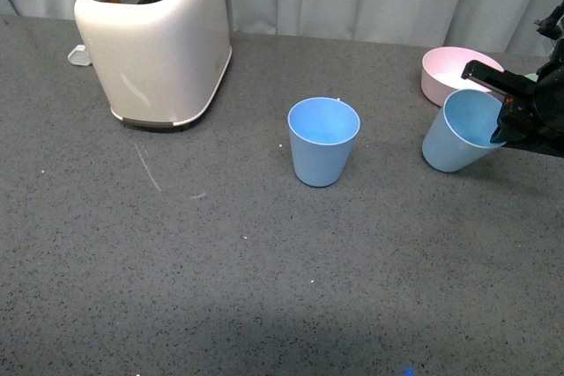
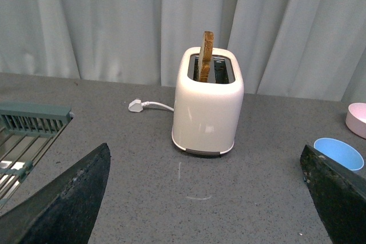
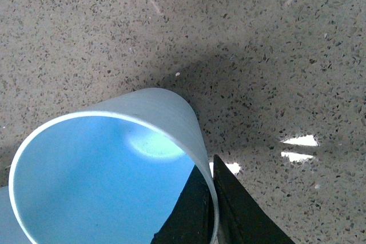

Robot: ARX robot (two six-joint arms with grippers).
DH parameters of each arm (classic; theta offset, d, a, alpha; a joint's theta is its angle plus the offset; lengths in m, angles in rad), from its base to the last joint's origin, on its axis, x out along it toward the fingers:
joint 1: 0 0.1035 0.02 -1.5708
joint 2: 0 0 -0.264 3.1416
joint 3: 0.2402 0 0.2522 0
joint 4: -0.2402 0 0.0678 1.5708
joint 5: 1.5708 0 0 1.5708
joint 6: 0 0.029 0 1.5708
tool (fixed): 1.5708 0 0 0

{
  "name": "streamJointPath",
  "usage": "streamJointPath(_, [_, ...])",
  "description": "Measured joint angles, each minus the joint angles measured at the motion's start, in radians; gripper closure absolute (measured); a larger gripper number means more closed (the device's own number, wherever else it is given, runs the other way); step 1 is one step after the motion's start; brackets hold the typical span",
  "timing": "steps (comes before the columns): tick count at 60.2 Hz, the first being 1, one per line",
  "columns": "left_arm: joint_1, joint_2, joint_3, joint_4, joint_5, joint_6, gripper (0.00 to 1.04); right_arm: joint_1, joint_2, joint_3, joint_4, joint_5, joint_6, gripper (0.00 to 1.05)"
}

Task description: Stack blue cups with both arms

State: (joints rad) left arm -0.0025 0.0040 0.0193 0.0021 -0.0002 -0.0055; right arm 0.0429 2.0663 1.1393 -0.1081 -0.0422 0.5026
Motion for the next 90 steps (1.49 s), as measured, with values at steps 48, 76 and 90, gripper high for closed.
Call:
streamJointPath(48, [0.000,0.000,0.000,0.000,0.000,0.000,0.07,0.264,-0.186,0.046,-0.080,-0.170,0.000,1.04])
streamJointPath(76, [0.000,0.000,0.000,0.000,0.000,0.000,0.07,0.270,-0.127,0.082,-0.100,-0.140,-0.008,1.04])
streamJointPath(90, [0.000,0.000,0.000,0.000,0.000,0.000,0.07,0.270,-0.119,0.090,-0.103,-0.134,-0.014,1.01])
